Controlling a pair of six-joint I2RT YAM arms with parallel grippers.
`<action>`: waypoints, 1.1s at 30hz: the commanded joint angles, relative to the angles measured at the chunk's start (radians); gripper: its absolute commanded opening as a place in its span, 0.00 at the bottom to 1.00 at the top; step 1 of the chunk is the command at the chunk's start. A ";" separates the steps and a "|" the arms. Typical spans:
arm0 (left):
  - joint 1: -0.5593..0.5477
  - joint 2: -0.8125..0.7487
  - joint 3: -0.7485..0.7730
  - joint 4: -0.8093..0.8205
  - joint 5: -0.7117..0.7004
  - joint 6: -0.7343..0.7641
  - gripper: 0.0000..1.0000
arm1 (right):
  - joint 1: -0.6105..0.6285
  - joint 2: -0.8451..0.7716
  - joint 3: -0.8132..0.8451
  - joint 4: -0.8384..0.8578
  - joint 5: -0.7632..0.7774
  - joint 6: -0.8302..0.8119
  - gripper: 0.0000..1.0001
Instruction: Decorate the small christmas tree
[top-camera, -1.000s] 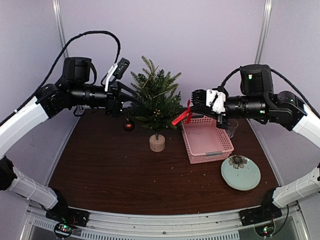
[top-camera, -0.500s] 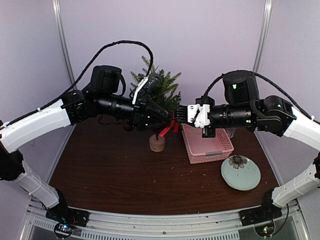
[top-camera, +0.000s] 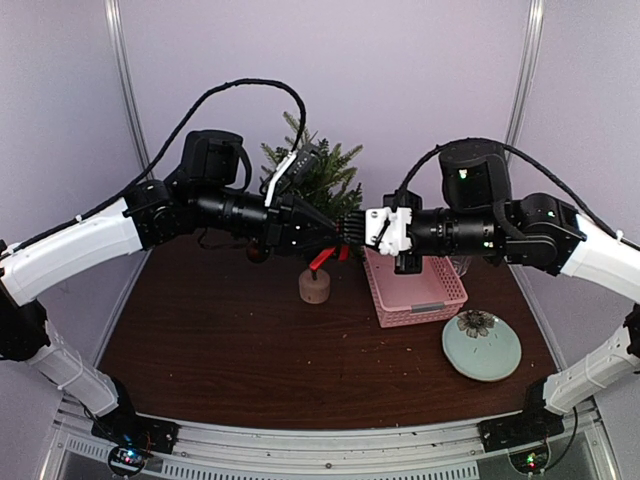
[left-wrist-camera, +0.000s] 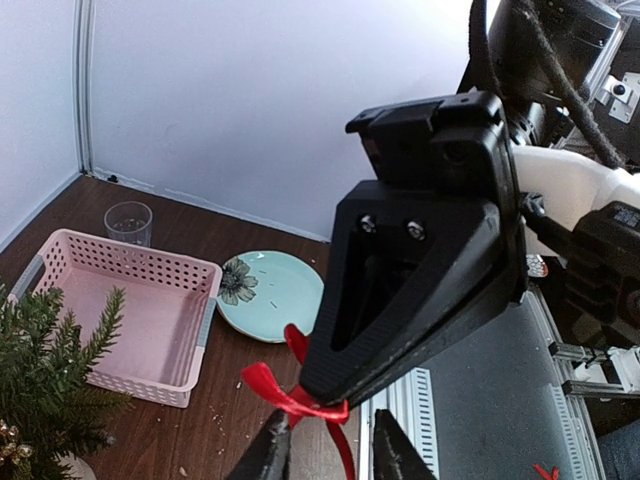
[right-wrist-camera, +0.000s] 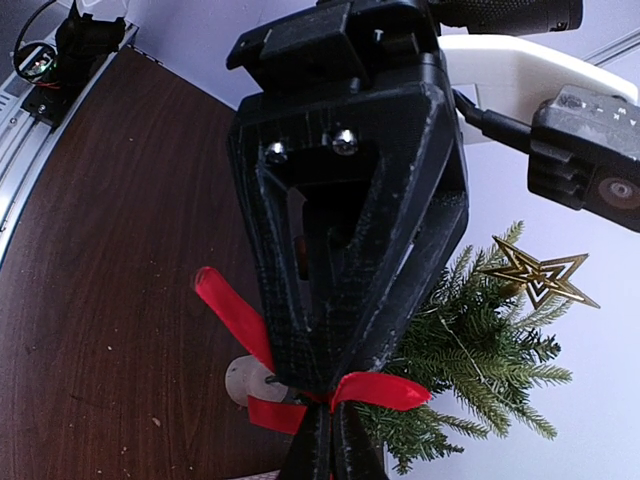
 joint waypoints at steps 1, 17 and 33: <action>0.001 0.006 0.008 0.029 0.016 0.018 0.24 | 0.007 0.010 0.027 0.037 0.023 -0.012 0.00; 0.002 -0.078 -0.091 0.203 -0.214 0.033 0.00 | 0.007 -0.061 -0.043 0.110 0.149 0.321 0.50; -0.004 -0.045 -0.144 0.526 -0.463 0.053 0.00 | -0.087 -0.083 -0.061 0.287 0.197 1.332 0.25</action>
